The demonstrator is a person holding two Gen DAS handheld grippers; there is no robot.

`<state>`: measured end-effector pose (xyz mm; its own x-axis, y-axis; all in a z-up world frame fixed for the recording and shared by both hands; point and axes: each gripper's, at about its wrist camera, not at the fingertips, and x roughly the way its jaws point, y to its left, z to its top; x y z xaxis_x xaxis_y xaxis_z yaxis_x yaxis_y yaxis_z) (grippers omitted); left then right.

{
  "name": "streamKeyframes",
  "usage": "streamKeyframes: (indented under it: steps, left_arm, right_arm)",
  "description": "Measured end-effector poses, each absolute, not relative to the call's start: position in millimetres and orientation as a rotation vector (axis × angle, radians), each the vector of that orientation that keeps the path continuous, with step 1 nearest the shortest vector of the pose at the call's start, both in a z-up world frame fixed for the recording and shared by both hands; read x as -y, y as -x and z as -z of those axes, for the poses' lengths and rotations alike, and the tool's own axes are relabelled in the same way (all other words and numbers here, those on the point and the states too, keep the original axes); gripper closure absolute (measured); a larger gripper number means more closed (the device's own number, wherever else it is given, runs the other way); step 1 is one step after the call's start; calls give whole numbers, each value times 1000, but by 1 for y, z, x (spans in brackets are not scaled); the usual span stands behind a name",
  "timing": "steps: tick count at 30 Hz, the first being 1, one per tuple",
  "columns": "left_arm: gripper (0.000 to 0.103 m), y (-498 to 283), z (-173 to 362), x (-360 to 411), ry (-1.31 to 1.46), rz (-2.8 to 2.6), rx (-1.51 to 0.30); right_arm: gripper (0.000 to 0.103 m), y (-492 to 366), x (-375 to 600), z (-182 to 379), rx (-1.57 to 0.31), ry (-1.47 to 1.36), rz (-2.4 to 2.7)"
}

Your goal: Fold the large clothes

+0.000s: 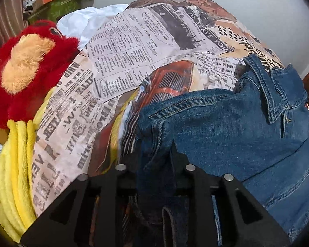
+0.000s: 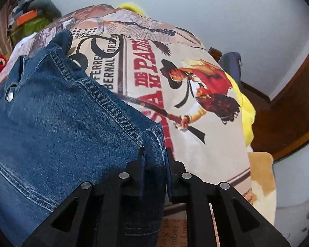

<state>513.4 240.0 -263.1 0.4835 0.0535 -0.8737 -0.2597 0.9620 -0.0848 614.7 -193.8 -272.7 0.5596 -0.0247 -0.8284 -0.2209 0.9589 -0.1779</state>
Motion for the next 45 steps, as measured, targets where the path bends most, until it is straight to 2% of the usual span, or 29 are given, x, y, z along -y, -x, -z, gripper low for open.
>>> streamKeyframes:
  steps: [2, 3, 4, 5, 6, 15, 27, 29, 31, 32, 35, 36, 37, 45]
  left_arm:
    - [70, -508, 261, -241, 218, -201, -1069]
    - [70, -505, 261, -242, 220, -200, -1075]
    - [70, -502, 260, -243, 225, -199, -1082]
    - [70, -498, 258, -243, 230, -199, -1088]
    - [70, -495, 257, -243, 236, -196, -1089]
    - [70, -461, 202, -228, 181, -180, -1006]
    - [69, -378, 90, -167, 99, -68, -781]
    - [66, -360, 76, -161, 105, -47, -745]
    - [55, -343, 65, -157, 96, -40, -712]
    - [53, -332, 60, -154, 87, -38, -692]
    - [29, -307, 53, -149, 59, -43, -676]
    - [13, -298, 53, -147, 47, -54, -677]
    - [4, -289, 53, -145, 33, -69, -672]
    - [2, -233, 88, -141, 25, -85, -717]
  right_arm:
    - [86, -612, 192, 272, -972, 302, -98]
    - [69, -611, 192, 271, -968, 320, -72]
    - [43, -609, 192, 271, -956, 349, -25]
    - [34, -608, 193, 270, -934, 383, 34]
    - [30, -605, 195, 269, -920, 389, 49]
    - [30, -576, 216, 225, -970, 224, -84]
    - [30, -471, 203, 108, -812, 148, -230]
    - [25, -447, 199, 90, -772, 145, -255]
    - [13, -424, 197, 76, -732, 138, -271]
    - [11, -412, 197, 69, -711, 135, -280]
    - [3, -380, 195, 57, -668, 133, -302]
    - [1, -370, 194, 55, -659, 133, -307]
    - [1, -361, 194, 55, -654, 133, -313]
    - [0, -323, 199, 89, -781, 69, -377]
